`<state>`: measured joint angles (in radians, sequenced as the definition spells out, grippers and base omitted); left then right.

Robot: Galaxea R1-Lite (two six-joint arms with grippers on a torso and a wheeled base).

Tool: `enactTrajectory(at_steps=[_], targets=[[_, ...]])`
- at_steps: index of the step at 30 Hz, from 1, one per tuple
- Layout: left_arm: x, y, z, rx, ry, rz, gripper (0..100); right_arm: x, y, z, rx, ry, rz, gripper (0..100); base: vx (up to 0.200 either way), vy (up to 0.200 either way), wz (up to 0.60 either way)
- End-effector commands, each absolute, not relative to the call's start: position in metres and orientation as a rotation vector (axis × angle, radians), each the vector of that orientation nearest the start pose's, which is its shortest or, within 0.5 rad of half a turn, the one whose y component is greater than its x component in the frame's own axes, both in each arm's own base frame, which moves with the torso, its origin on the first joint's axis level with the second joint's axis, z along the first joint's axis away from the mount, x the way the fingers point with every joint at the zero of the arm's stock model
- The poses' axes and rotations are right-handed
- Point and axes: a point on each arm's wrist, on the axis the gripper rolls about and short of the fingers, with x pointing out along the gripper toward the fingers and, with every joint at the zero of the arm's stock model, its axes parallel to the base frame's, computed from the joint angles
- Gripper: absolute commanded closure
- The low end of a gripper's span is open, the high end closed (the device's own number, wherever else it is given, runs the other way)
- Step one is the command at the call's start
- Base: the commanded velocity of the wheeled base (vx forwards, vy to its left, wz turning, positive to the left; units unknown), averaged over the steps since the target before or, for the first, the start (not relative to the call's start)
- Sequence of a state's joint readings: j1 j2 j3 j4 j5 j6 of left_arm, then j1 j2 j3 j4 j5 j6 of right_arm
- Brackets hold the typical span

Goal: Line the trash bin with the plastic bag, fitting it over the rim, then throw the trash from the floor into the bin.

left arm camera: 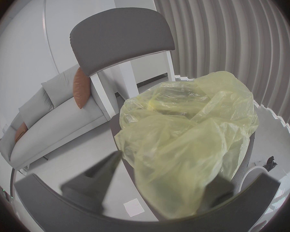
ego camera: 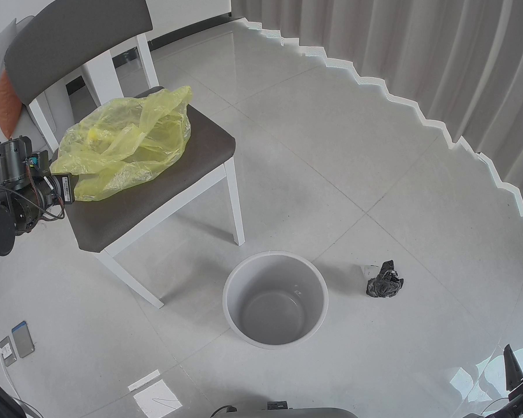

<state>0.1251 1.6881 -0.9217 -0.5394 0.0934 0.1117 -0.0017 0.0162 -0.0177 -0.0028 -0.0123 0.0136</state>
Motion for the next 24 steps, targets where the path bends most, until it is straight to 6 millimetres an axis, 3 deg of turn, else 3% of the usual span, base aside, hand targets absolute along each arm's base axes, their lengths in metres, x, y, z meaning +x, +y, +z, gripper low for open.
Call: enactTrajectory(at_steps=[1, 10, 11, 15, 21, 22, 24], targets=[[0.312, 0.04, 0.207, 0.102, 0.243, 0.201, 100, -0.022, 0.0, 0.076, 0.014, 0.005, -0.014, 0, 0.0, 0.0, 0.0], [0.303, 0.029, 0.216, 0.046, 0.199, 0.162, 100, -0.022, 0.0, 0.077, 0.011, -0.005, -0.02, 0, 0.0, 0.0, 0.0], [0.296, 0.024, 0.224, 0.03, 0.162, 0.126, 100, -0.023, 0.0, 0.081, 0.012, -0.038, 0.003, 0, 0.0, 0.0, 0.0], [0.271, 0.007, 0.258, 0.023, 0.037, -0.005, 100, -0.033, 0.004, 0.132, 0.073, -0.221, 0.131, 0, 0.0, 0.0, 0.0], [0.247, -0.021, 0.281, 0.02, -0.05, -0.118, 100, -0.028, 0.005, 0.135, 0.072, -0.165, 0.144, 0, 0.0, 0.0, 0.0], [0.23, -0.04, 0.291, 0.015, -0.094, -0.207, 100, -0.022, 0.005, 0.153, 0.072, -0.145, 0.166, 0, 0.0, 0.0, 0.0], [0.219, -0.056, 0.298, 0.012, -0.123, -0.283, 100, -0.015, 0.005, 0.175, 0.079, -0.132, 0.173, 0, 0.0, 0.0, 0.0]])
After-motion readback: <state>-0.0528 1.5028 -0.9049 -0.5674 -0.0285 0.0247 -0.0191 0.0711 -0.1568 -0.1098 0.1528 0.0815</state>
